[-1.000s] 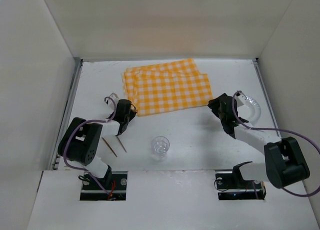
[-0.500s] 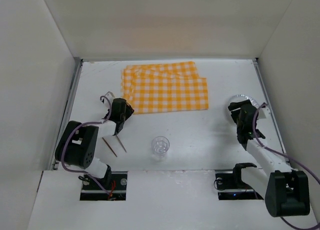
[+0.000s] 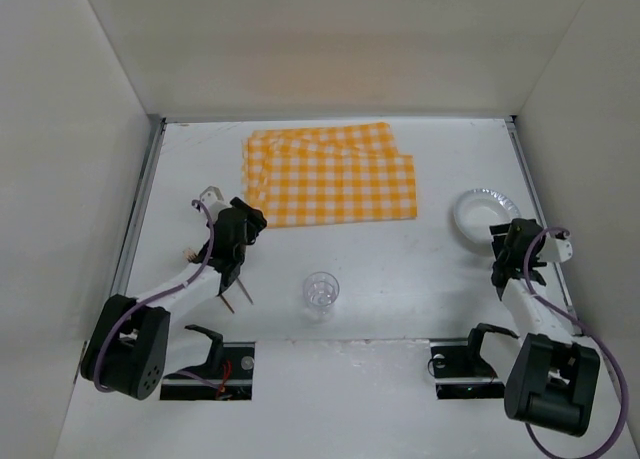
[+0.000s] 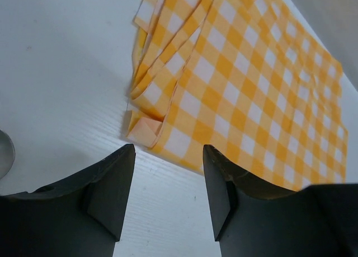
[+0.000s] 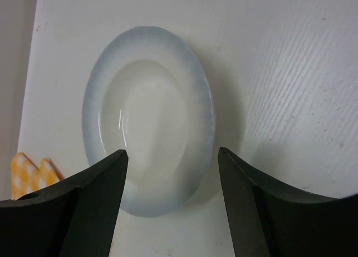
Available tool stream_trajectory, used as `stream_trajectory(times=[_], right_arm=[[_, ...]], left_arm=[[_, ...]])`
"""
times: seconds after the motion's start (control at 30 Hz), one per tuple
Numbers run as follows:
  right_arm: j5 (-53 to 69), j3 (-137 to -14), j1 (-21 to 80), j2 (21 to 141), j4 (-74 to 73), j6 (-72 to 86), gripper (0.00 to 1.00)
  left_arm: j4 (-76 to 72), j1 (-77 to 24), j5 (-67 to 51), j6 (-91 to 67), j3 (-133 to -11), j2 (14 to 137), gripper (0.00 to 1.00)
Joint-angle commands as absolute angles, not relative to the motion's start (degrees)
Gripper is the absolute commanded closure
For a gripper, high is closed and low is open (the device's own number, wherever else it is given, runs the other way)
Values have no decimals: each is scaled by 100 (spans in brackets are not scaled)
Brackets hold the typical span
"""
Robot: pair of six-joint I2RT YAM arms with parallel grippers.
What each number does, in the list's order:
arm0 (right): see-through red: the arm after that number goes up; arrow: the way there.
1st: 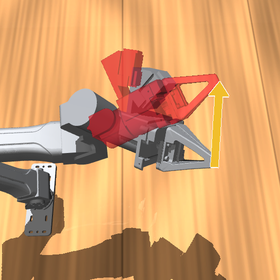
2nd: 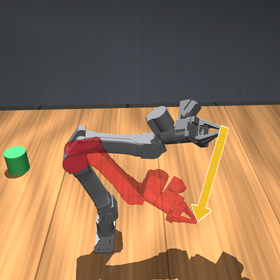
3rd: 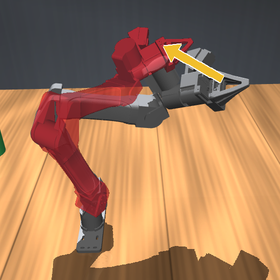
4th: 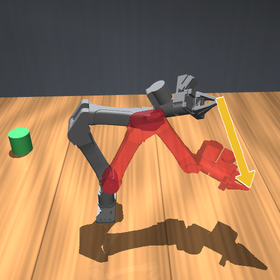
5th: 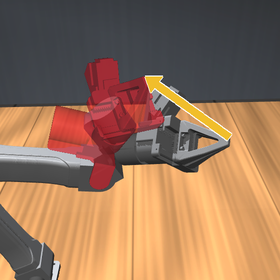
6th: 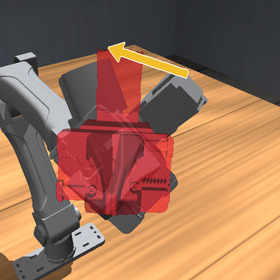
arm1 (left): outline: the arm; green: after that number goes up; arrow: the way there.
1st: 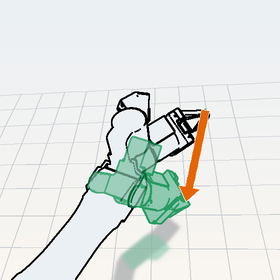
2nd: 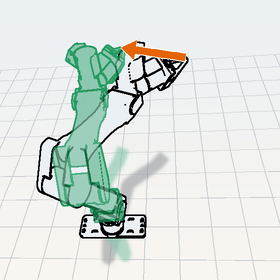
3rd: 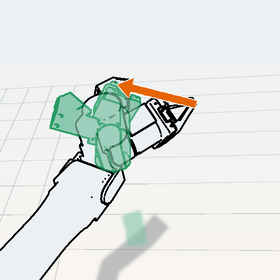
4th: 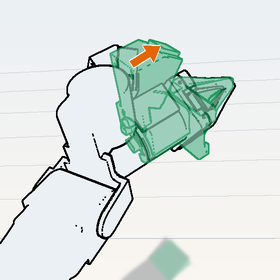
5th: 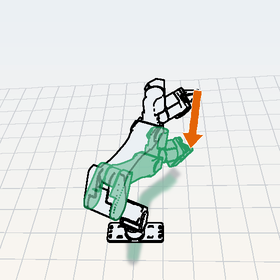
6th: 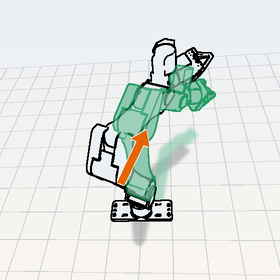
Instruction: Set the dinner table for one person
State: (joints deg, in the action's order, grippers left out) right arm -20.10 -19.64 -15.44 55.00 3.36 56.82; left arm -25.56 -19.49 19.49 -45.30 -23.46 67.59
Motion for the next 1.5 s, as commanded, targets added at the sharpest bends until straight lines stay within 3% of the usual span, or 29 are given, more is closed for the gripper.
stream_trajectory(times=[0.0, 0.23, 0.47, 0.57, 0.7, 0.8, 0.97, 1.1, 1.23, 1.47], right_arm=[[-1943, -1951, -1718, 5642, 378, 5827, 29], [-1609, -1855, -1999, 6055, 536, 5985, 28], [-713, -1776, -2254, 6890, 1695, 6187, 32], [-572, -1635, -2377, 7171, 2248, 6328, 45], [-606, -1345, -2395, 7067, 2847, 6469, 75], [-615, -1266, -2386, 6716, 2962, 6434, 89], [-510, -1292, -2334, 5829, 2945, 6398, 96], [-404, -1642, -1756, 5143, 2752, 6460, 97], [-395, -2275, -711, 5220, 2803, 6547, 97], [-369, -3627, 1250, 7308, 4058, 6731, 97]], left_arm=[[-2874, -2008, 2101, -4324, -2267, 6794, 50], [-2953, -1938, 1908, -4385, -2268, 6926, 49], [-3041, -1859, 1749, -4482, -2233, 6996, 49], [-3041, -1832, 1749, -4482, -2206, 6935, 49], [-3041, -1832, 1758, -4482, -2206, 6952, 49], [-3041, -1832, 1767, -4474, -2215, 6996, 50], [-3076, -1841, 1775, -4465, -2224, 7005, 50], [-3076, -1815, 1837, -4456, -2180, 6944, 49], [-3059, -1797, 1977, -4439, -2136, 6838, 44], [-3137, -1788, 1969, -4430, -2118, 6925, 43]])
